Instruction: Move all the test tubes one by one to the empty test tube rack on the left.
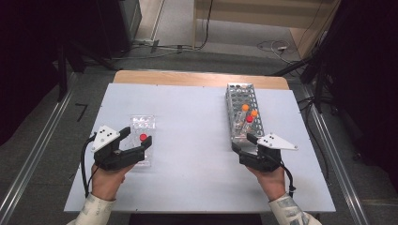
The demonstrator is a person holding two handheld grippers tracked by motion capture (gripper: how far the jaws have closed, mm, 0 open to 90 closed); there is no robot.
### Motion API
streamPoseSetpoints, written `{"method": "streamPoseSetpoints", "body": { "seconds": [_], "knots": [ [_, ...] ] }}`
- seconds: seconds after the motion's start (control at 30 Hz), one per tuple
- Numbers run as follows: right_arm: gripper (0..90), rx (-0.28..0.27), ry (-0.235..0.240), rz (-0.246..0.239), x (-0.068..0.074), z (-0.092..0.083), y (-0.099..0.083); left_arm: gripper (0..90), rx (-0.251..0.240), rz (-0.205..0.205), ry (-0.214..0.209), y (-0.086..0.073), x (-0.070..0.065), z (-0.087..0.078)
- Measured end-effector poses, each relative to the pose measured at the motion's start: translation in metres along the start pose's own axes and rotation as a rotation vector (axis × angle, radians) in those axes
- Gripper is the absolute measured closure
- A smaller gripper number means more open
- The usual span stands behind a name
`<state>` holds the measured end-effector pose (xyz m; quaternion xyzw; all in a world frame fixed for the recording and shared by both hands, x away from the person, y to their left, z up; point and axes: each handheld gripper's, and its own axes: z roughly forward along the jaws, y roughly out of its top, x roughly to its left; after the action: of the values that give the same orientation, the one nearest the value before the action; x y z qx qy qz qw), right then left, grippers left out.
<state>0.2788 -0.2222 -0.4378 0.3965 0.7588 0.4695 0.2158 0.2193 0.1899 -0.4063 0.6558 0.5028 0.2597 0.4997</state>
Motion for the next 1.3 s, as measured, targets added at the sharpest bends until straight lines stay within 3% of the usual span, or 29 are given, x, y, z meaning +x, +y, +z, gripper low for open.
{"method": "streamPoseSetpoints", "body": {
  "seconds": [0.23,0.5,0.83,1.3],
  "knots": [
    [34.2,-0.002,-0.083,0.036,-0.018,0.009,-0.001,18.7,0.006,0.003,-0.001,0.000,-0.001,0.001],
    [38.4,0.006,-0.117,0.052,-0.030,0.023,0.002,19.0,0.004,0.003,-0.006,0.000,-0.002,0.001],
    [54.6,0.007,-0.183,0.042,-0.034,0.036,0.003,19.1,0.007,0.014,-0.009,0.000,-0.004,0.002],
    [70.1,0.004,-0.212,0.035,-0.037,0.049,0.004,19.1,0.011,0.021,-0.008,0.000,-0.006,0.003]
  ]
}}
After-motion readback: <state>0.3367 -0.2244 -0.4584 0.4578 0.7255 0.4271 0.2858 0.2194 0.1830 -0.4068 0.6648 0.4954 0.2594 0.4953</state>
